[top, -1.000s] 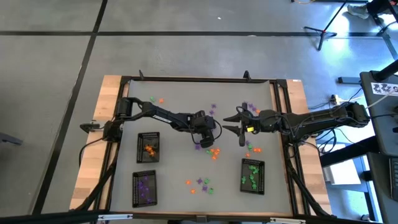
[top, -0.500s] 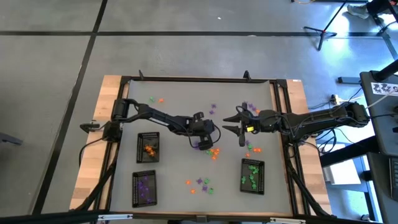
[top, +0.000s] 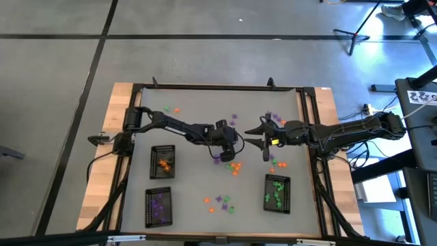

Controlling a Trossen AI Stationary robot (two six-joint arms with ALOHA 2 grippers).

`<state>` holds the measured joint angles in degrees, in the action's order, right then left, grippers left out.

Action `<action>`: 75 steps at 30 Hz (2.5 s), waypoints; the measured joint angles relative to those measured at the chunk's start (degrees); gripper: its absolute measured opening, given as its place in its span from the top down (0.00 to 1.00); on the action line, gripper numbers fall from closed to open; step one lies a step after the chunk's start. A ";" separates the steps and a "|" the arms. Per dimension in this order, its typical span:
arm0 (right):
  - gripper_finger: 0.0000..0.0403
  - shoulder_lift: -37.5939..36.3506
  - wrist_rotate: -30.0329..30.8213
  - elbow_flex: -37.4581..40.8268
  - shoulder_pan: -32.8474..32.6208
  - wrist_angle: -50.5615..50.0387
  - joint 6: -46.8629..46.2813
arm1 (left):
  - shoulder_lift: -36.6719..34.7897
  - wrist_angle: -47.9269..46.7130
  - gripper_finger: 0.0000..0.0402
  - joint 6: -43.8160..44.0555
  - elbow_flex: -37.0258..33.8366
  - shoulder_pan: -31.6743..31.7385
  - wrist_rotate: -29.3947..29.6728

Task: Sort Halloween decoration
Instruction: Put the purple spider toy into the bottom left black basket

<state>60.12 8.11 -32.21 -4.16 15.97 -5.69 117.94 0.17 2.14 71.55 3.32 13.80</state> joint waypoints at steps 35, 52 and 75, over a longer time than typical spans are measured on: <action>0.66 0.02 -0.14 0.00 0.02 -0.33 -0.11 | 3.81 1.02 1.00 1.76 0.15 1.45 -1.07; 0.66 0.02 -0.20 0.00 0.00 -1.13 -0.48 | -8.46 -13.90 1.00 1.02 0.74 -9.04 12.33; 0.66 0.02 -1.45 0.00 0.00 -0.31 -2.70 | -28.73 -57.26 1.00 63.73 0.76 -51.11 3.56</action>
<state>60.14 6.65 -32.21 -4.16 15.66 -8.40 89.22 -57.09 65.87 72.31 -47.79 17.37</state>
